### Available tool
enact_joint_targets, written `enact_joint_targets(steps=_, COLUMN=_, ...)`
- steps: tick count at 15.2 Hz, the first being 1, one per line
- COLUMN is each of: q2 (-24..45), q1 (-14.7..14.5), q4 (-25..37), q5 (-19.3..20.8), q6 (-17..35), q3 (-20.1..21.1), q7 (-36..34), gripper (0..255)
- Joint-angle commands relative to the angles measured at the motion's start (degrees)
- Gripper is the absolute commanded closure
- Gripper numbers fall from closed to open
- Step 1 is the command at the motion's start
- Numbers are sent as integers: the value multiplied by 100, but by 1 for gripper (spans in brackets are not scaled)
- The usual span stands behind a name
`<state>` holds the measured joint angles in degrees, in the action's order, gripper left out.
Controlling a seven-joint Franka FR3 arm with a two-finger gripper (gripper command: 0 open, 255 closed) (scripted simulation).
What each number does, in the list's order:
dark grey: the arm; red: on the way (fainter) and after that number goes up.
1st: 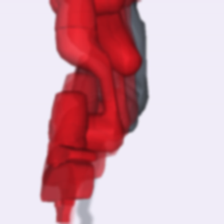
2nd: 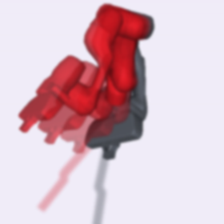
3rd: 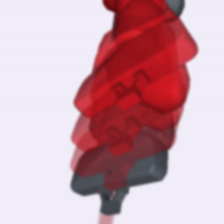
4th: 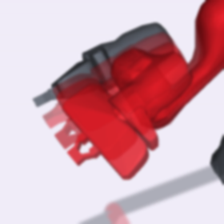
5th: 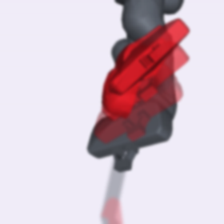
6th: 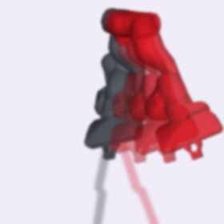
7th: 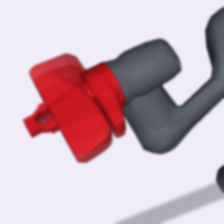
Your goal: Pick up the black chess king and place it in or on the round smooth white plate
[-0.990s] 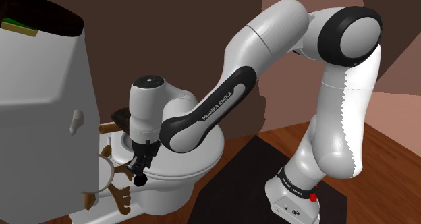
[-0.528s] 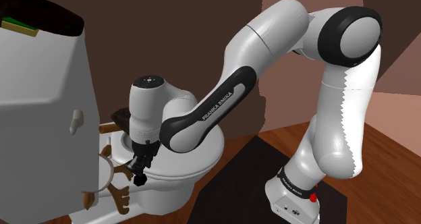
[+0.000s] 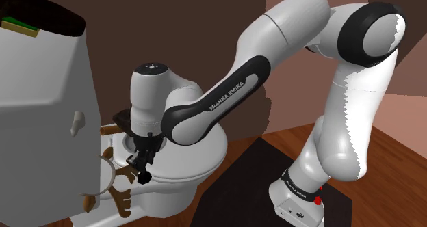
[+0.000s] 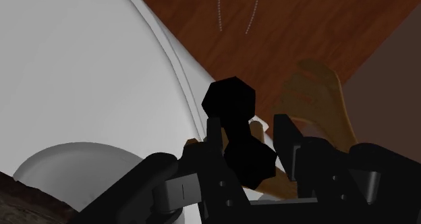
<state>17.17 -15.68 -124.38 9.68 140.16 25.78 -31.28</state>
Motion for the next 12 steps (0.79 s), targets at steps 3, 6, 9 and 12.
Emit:
enact_joint_targets(steps=3, q2=-250, q1=72, q4=39, q5=-180, q6=-263, q3=80, q7=128, gripper=255)
enact_joint_targets(steps=6, q2=-420, q1=109, q4=86, q5=-301, q6=-462, q3=127, q7=208, gripper=255)
enact_joint_targets(steps=9, q2=-583, q1=141, q4=146, q5=-415, q6=-665, q3=166, q7=283, gripper=255)
enact_joint_targets(steps=12, q2=-586, q1=306, q4=245, q5=-451, q6=-763, q3=75, q7=568, gripper=255)
